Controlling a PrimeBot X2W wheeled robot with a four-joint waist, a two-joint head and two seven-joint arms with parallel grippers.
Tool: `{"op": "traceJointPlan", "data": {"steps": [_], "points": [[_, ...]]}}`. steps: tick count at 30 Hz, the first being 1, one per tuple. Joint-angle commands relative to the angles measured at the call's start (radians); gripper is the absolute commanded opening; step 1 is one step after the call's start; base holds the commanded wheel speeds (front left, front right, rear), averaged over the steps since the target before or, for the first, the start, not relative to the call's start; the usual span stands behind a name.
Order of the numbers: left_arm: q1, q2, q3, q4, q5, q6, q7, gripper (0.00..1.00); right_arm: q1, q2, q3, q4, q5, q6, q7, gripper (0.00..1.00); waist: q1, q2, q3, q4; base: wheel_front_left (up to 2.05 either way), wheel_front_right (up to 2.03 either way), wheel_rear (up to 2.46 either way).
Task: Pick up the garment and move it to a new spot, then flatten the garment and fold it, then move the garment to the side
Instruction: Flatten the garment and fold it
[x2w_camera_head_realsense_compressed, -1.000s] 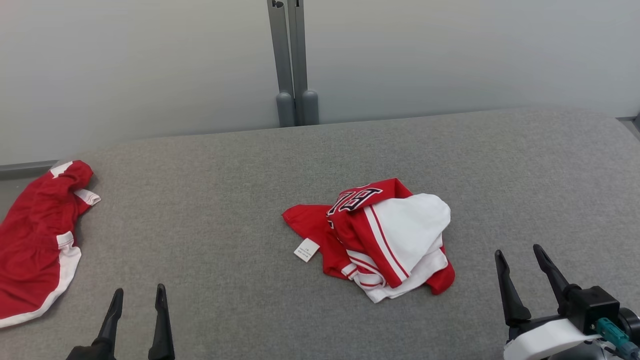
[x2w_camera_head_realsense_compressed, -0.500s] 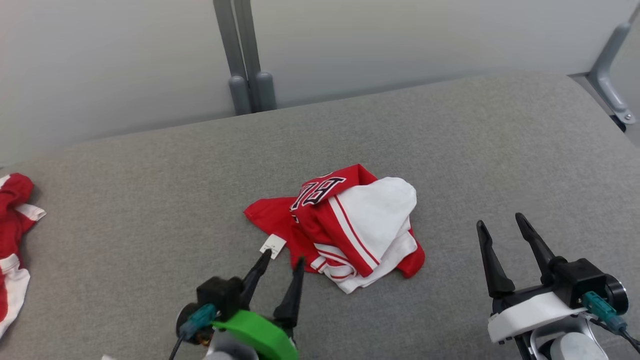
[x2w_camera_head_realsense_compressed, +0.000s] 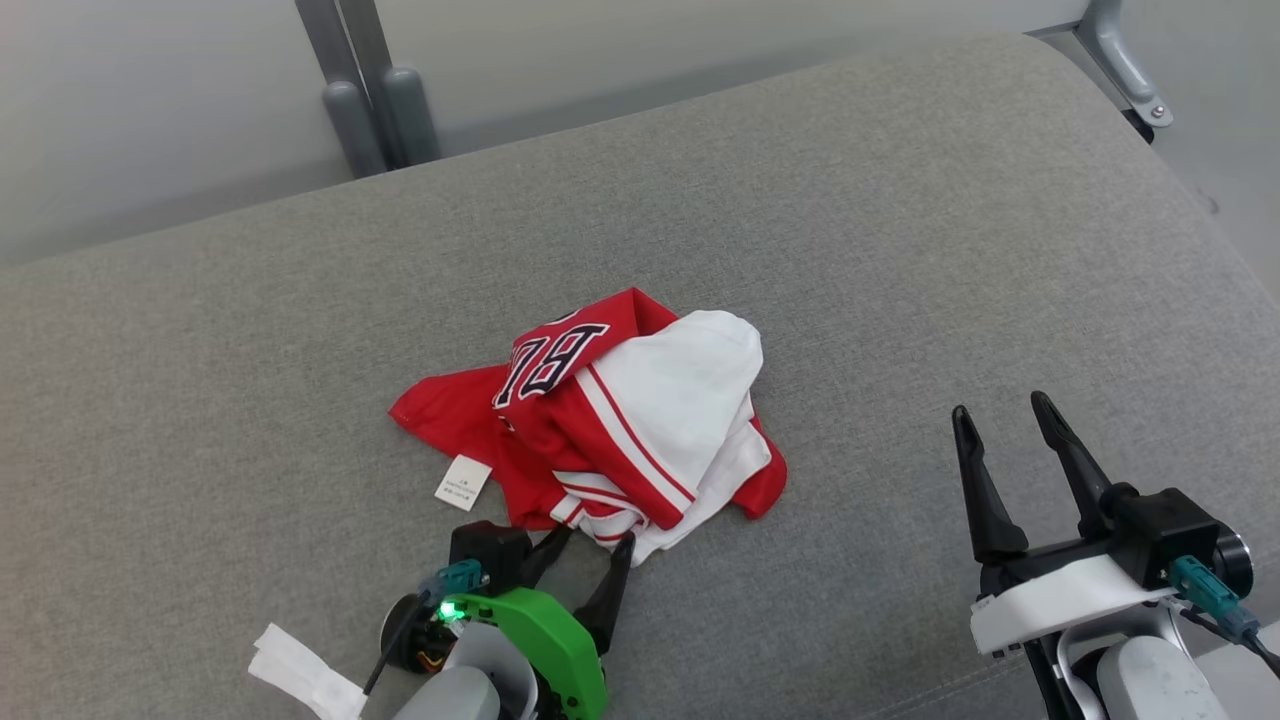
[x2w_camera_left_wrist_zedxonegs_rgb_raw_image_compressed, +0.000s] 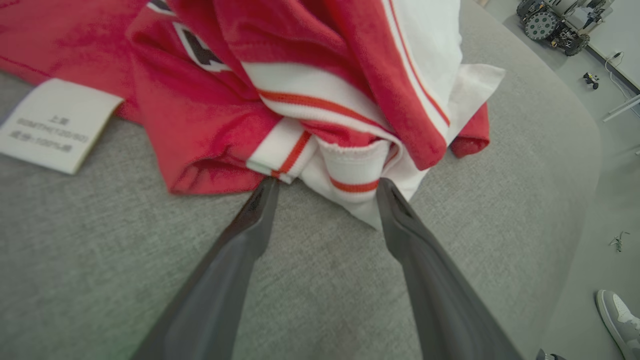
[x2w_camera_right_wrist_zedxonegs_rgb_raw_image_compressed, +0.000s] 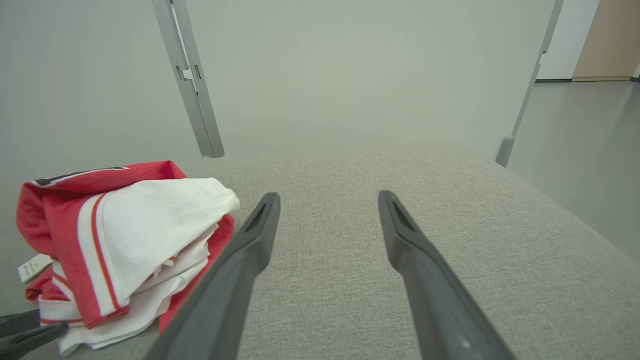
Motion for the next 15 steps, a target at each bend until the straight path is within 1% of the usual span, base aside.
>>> {"op": "traceJointPlan", "data": {"steps": [1, 4, 5, 6, 7, 12, 15], "points": [[-0.027, 0.006, -0.004, 0.015, -0.007, -0.002, -0.009, 1.00, -0.014, -0.001, -0.001, -0.002, 0.004, 0.000, -0.004, 1.00, 0.0000, 0.0000, 0.022, -0.020, 0.00, 0.00, 0.00], [-0.053, 0.006, -0.023, 0.040, -0.031, -0.004, -0.030, 1.00, -0.018, 0.002, -0.004, -0.003, 0.003, 0.000, -0.004, 1.00, 0.0000, 0.0000, 0.025, -0.020, 0.00, 0.00, 0.00], [-0.060, 0.006, -0.026, 0.043, -0.042, -0.004, -0.038, 0.89, -0.019, 0.002, -0.004, -0.002, 0.002, 0.000, -0.004, 1.00, 0.0000, 0.0000, 0.025, -0.020, 0.00, 0.00, 0.00], [-0.069, 0.006, -0.032, 0.046, -0.057, -0.005, -0.046, 0.37, -0.020, 0.002, -0.003, -0.001, 0.002, 0.000, -0.004, 1.00, 0.0000, 0.0000, 0.024, -0.018, 0.00, 0.00, 0.00], [-0.076, 0.006, -0.036, 0.043, -0.071, -0.006, -0.055, 0.00, -0.019, 0.002, -0.004, 0.001, 0.002, 0.000, -0.004, 1.00, 0.0000, 0.0000, 0.022, -0.015, 0.00, 0.00, 0.00], [-0.089, 0.006, -0.028, -0.002, -0.135, -0.005, -0.083, 0.00, -0.001, -0.001, -0.005, 0.007, 0.000, 0.000, -0.004, 1.00, 0.0000, 0.0000, 0.004, 0.010, 0.00, 0.00, 0.00], [-0.081, 0.013, 0.005, -0.079, -0.146, -0.003, -0.092, 0.00, 0.013, -0.005, -0.009, 0.009, 0.003, 0.000, -0.004, 1.00, 0.0000, 0.0000, -0.015, 0.037, 0.00, 0.00, 0.00]]}}
